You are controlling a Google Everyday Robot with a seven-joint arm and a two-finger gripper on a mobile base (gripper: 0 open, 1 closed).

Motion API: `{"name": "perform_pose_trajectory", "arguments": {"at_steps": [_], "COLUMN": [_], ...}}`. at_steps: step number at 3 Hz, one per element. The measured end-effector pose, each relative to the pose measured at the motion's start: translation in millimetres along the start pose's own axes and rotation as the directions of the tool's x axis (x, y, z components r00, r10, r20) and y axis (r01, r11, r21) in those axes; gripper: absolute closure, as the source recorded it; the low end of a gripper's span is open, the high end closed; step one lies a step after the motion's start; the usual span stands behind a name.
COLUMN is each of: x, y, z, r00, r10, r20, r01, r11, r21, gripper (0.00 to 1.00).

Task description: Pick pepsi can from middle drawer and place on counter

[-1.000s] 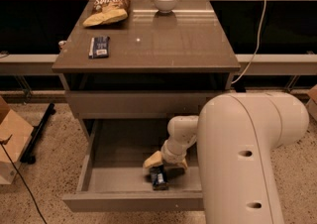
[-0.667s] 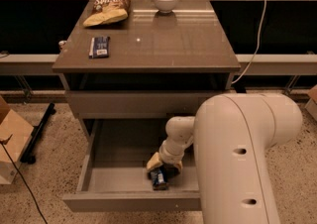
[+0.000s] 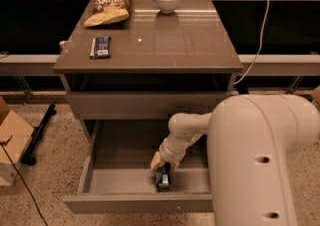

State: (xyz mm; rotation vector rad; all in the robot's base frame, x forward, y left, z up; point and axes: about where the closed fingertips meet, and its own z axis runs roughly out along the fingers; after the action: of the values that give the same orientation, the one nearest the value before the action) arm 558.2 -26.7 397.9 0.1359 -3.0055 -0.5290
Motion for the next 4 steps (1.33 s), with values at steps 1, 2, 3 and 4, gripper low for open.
{"name": "perform_pose_trajectory", "arguments": {"at_steps": [1,2,3,4], "x": [-0.2,13.4,30.1,40.2], "y": [9.0,8.0,3.0,-6.3], "z": [-51.6,-127.7,-189.7,-263.2], "r00": [0.997,0.969,0.923,0.849], "r10": [-0.055,-0.172,-0.261,-0.352], "r20": [0.055,0.179,0.283,0.395], "r01": [0.06,0.205,0.318,0.431], "r11": [0.9948,0.9608,0.9308,0.8924], "r21": [-0.083,-0.187,-0.18,-0.132], "gripper": [1.0,1.0,1.0,1.0]}}
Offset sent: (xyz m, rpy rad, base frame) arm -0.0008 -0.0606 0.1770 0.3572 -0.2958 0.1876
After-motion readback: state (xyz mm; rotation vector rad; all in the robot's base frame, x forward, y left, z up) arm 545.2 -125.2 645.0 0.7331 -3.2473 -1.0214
